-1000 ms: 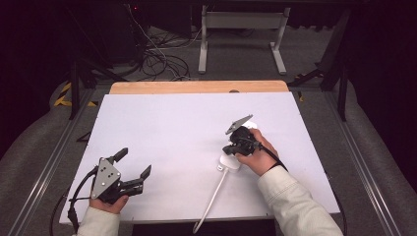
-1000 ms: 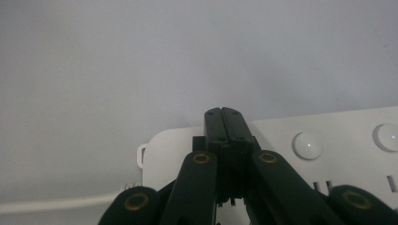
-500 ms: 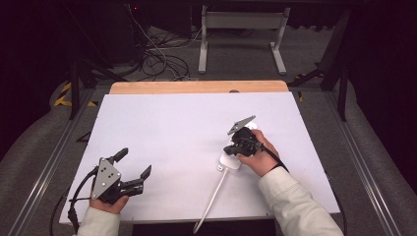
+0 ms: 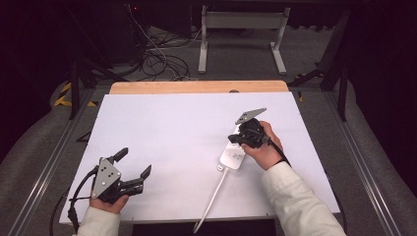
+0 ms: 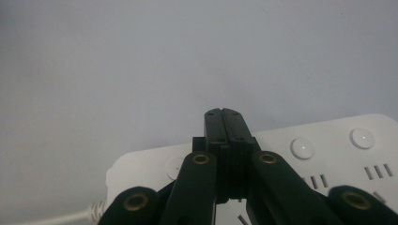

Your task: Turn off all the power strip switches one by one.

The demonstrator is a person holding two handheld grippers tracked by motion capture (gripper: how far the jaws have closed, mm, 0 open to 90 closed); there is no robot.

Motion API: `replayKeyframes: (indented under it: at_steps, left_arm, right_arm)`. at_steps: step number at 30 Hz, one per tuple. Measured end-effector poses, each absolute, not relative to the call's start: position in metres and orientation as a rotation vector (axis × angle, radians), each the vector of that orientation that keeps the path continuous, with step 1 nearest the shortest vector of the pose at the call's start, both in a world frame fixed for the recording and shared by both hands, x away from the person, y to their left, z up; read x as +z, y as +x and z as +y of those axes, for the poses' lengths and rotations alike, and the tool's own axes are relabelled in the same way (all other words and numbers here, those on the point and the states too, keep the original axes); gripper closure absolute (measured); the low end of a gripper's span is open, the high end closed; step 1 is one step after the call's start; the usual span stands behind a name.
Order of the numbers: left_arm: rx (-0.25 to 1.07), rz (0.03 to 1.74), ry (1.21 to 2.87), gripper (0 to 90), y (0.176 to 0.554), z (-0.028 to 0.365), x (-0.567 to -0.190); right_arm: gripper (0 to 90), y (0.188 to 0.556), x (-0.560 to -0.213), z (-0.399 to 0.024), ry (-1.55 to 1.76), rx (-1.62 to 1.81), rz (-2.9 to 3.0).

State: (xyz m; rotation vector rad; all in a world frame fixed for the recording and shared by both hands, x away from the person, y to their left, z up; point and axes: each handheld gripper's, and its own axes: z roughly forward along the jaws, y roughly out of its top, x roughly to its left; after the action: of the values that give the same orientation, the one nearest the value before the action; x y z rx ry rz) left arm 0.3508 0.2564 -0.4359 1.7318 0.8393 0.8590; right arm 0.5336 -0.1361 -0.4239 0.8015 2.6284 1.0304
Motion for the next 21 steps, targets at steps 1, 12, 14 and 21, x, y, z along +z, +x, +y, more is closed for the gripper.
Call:
replayKeyframes:
  at_steps: [1,12,14,21]
  left_arm:
    - [0.859,0.840,1.734,14.0,0.351,0.256,-0.436]
    - [0.858,0.840,1.736,14.0,0.351,0.257,-0.436]
    - [0.861,0.839,1.734,14.0,0.351,0.257,-0.436]
    - [0.861,0.842,1.734,14.0,0.351,0.257,-0.436]
  right_arm:
    - [90.0,0.535,-0.424,-0.137,0.805,1.016,2.627]
    - [90.0,0.545,-0.435,-0.138,0.826,0.939,2.636]
    - [90.0,0.546,-0.437,-0.137,0.825,0.933,2.644]
    - [90.0,0.548,-0.440,-0.135,0.822,0.911,2.657]
